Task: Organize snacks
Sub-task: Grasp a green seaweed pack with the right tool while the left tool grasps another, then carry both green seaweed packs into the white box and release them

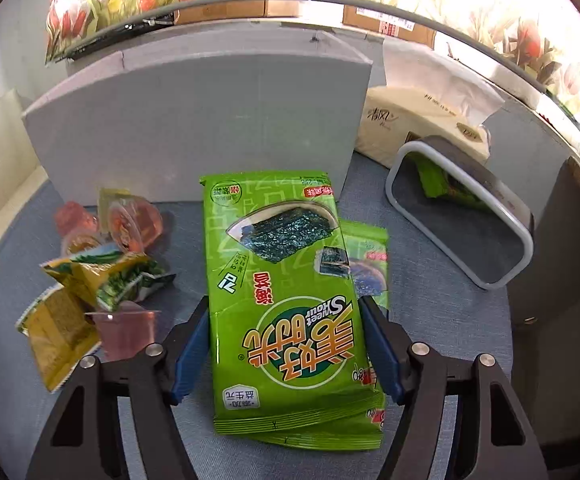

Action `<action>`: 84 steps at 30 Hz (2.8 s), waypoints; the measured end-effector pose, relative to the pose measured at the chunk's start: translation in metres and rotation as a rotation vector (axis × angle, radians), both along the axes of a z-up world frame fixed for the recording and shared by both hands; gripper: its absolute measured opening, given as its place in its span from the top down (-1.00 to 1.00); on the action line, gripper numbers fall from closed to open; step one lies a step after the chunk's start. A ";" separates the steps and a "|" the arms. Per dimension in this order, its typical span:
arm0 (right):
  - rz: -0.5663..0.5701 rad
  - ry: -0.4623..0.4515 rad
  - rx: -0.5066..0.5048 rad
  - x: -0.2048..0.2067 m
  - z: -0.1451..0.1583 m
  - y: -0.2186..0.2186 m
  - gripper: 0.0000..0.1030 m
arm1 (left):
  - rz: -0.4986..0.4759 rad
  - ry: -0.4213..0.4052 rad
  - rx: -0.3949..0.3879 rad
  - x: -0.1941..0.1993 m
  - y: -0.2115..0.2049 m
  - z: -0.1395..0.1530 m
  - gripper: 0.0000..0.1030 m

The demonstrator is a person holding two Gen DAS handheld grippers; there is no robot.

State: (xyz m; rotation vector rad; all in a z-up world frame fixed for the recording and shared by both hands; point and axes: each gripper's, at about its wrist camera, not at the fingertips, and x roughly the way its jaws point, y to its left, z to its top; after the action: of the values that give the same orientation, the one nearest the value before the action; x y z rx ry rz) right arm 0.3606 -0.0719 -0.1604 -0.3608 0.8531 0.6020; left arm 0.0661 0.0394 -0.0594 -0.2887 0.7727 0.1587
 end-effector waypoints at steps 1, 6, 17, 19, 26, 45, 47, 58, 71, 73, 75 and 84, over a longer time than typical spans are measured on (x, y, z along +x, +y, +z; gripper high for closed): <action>0.000 -0.004 0.008 -0.002 0.003 -0.002 -0.44 | 0.004 0.001 0.000 0.001 0.001 -0.001 -1.00; -0.024 -0.030 0.046 -0.028 0.026 -0.031 -0.44 | -0.014 0.000 0.001 0.016 -0.007 0.001 -1.00; -0.179 -0.024 0.079 -0.105 0.056 -0.157 -0.44 | -0.070 -0.018 0.036 0.119 -0.083 0.004 -1.00; -0.239 0.006 0.110 -0.118 0.053 -0.185 -0.44 | -0.074 -0.013 0.032 0.141 -0.096 0.002 -1.00; -0.353 0.037 0.158 -0.155 0.044 -0.237 -0.44 | -0.043 0.021 0.069 0.231 -0.138 -0.019 -1.00; -0.332 0.083 0.272 -0.183 0.048 -0.251 -0.44 | 0.079 0.239 0.117 0.344 -0.142 -0.119 -1.00; -0.328 0.073 0.272 -0.185 0.051 -0.251 -0.44 | 0.076 0.237 0.114 0.344 -0.142 -0.119 -0.96; -0.312 0.063 0.282 -0.193 0.059 -0.246 -0.44 | 0.005 0.204 0.089 0.317 -0.142 -0.096 -0.40; -0.225 0.021 0.280 -0.178 0.081 -0.202 -0.44 | -0.029 0.007 0.016 0.166 -0.085 0.012 -0.41; -0.194 0.026 0.282 -0.170 0.082 -0.184 -0.44 | -0.016 -0.001 0.002 0.141 -0.064 0.020 -0.41; -0.170 0.035 0.287 -0.161 0.083 -0.165 -0.44 | 0.008 -0.013 0.003 0.123 -0.042 0.027 -0.41; -0.042 0.031 0.290 -0.102 0.094 -0.054 -0.44 | 0.065 -0.059 0.000 0.119 0.035 0.041 -0.41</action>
State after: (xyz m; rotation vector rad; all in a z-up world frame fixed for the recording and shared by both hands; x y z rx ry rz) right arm 0.2589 -0.1259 -0.0667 -0.0704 0.7880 0.6829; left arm 0.1848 0.0746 -0.0186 -0.3170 0.7054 0.2104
